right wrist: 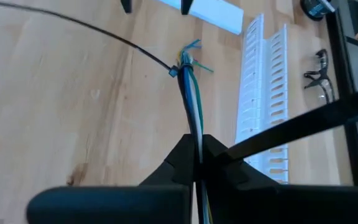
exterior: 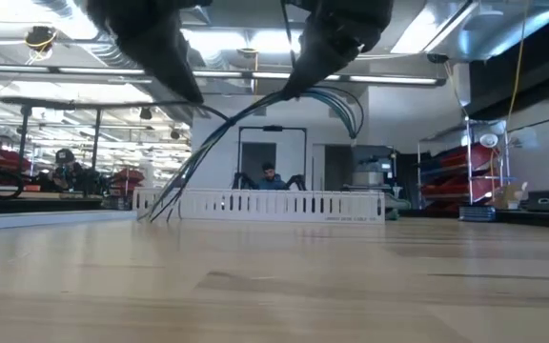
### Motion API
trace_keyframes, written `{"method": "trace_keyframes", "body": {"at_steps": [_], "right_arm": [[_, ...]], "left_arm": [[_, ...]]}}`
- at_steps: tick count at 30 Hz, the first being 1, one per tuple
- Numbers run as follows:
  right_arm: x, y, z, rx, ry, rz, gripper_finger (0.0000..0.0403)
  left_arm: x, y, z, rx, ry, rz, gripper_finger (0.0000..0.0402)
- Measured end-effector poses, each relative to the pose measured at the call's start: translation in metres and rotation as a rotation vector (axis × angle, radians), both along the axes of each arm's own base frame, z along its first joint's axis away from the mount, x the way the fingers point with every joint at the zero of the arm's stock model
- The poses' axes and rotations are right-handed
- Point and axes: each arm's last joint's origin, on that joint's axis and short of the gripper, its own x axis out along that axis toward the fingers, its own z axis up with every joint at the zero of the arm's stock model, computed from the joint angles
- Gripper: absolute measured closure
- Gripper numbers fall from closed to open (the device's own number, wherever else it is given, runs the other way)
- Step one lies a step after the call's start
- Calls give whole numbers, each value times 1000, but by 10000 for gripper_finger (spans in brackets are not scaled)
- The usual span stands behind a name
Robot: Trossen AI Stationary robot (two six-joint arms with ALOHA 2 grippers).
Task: Ziptie cables
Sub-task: Put the black zip tied cable wires into the white cable duct
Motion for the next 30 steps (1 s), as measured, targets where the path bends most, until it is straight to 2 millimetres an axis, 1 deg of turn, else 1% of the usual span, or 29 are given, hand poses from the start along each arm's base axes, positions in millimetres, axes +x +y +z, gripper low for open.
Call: {"method": "trace_keyframes", "body": {"at_steps": [4,8,15,17,20,22,23,25,27,28,30], "right_arm": [[1,0,1,-1,-10,-1,402],[1,0,1,1,-20,-2,402],[2,0,2,4,-35,-3,402],[3,-1,2,4,-35,-7,402],[2,-2,2,3,-27,-9,402],[2,-4,1,3,-22,-15,402],[2,-4,1,3,-18,-15,402],[1,-5,0,2,-7,-18,402],[0,-7,0,8,7,-31,402],[-1,-9,-1,15,12,-45,402],[-1,-14,-1,22,24,-64,402]], "left_arm": [[-2,10,-15,73,48,-41,233],[0,27,-27,95,42,-14,233],[4,43,-47,40,-11,-86,233],[4,47,-56,55,-22,-83,233],[1,54,-62,101,-22,-35,239],[-2,57,-65,151,23,1,265],[-4,58,-66,174,47,8,285],[-7,58,-64,204,90,11,334],[-6,58,-58,213,122,11,380],[-6,59,-54,220,138,13,389],[-3,59,-45,241,157,12,391]]}}
